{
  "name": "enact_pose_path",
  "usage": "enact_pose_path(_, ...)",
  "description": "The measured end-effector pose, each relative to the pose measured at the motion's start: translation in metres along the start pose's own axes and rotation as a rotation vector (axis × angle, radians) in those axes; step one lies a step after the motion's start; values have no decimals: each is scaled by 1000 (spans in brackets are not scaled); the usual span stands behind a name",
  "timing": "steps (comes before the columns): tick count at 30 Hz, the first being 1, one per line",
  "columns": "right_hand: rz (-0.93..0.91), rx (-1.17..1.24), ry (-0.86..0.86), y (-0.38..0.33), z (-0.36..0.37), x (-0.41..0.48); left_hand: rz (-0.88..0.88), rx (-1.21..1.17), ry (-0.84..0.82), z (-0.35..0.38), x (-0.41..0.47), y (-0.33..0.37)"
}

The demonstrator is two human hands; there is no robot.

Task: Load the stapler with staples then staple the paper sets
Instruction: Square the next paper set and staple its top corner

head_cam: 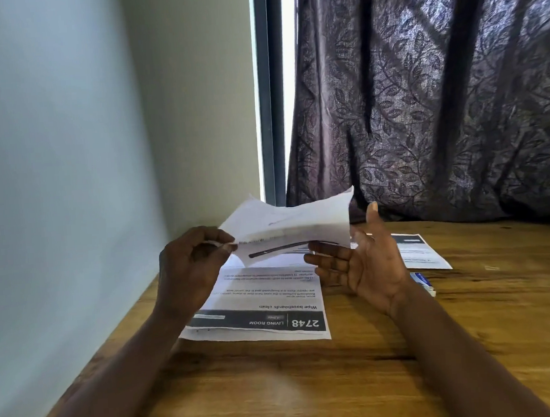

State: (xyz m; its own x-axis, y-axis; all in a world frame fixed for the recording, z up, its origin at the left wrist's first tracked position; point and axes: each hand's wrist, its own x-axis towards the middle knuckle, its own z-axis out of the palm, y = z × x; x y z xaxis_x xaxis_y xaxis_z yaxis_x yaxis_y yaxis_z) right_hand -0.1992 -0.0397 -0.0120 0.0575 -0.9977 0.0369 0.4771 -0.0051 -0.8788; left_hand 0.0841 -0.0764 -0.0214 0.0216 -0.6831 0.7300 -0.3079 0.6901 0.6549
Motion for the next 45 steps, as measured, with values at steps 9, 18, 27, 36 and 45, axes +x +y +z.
enact_pose_path(9, -89, -80, 266, -14, -9, 2, -172, 161, -247, 10, -8, -8)
enact_pose_path(18, -199, -318, 116, -10, 0, -7, -320, 226, -145, 7, -6, -3)
enact_pose_path(27, -259, -460, 173, 1, -12, 2, -501, -118, -207, 14, -3, -8)
enact_pose_path(36, -110, -597, 54, 2, -9, -5, -555, -355, -192, 10, 0, 0)
enact_pose_path(45, -226, -530, 64, 0, -10, -5, -424, -279, -370, 12, -3, -6)
